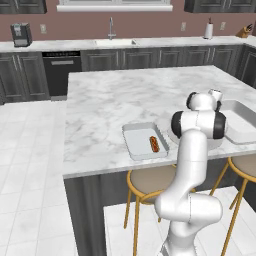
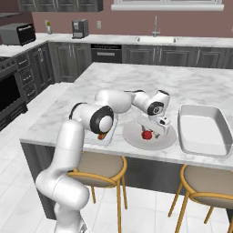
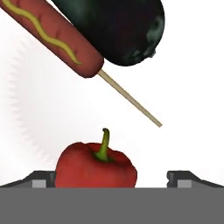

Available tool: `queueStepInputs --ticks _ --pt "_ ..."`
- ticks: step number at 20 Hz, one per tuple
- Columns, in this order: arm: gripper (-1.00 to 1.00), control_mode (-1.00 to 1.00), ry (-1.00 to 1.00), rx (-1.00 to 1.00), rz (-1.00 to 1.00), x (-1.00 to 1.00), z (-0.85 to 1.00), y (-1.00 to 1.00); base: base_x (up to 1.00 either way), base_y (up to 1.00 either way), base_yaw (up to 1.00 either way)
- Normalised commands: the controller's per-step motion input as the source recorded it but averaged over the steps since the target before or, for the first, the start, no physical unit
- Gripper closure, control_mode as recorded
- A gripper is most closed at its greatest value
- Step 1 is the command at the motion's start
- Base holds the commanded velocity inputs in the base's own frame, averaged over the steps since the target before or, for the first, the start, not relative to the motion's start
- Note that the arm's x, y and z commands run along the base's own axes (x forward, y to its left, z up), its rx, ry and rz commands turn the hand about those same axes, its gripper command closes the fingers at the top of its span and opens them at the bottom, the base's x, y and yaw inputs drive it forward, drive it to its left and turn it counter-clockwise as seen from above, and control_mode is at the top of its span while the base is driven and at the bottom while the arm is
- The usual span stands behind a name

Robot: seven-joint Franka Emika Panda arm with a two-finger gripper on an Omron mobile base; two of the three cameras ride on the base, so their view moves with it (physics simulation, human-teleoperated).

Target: Place one cooked food and one vegetable from the large plate to each tupperware container.

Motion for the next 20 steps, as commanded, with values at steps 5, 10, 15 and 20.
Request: queueStepInputs --ticks 5,10,15,20 --pt "-1.00 -1.00 0.03 0.00 -0.08 -0.14 -0.03 0.28 0.00 0.00 0.00" --pt "-1.00 -1.00 0.00 0.00 -0.04 0.00 -0.01 0.13 0.00 0.00 0.00" --pt "-1.00 -1.00 0.00 0.00 -0.04 0.00 -0.16 0.00 0.00 0.00 0.00" --pt "-1.00 -1.00 0.01 -0.03 -0.04 0.00 -0.27 0.00 0.00 0.00 0.00"
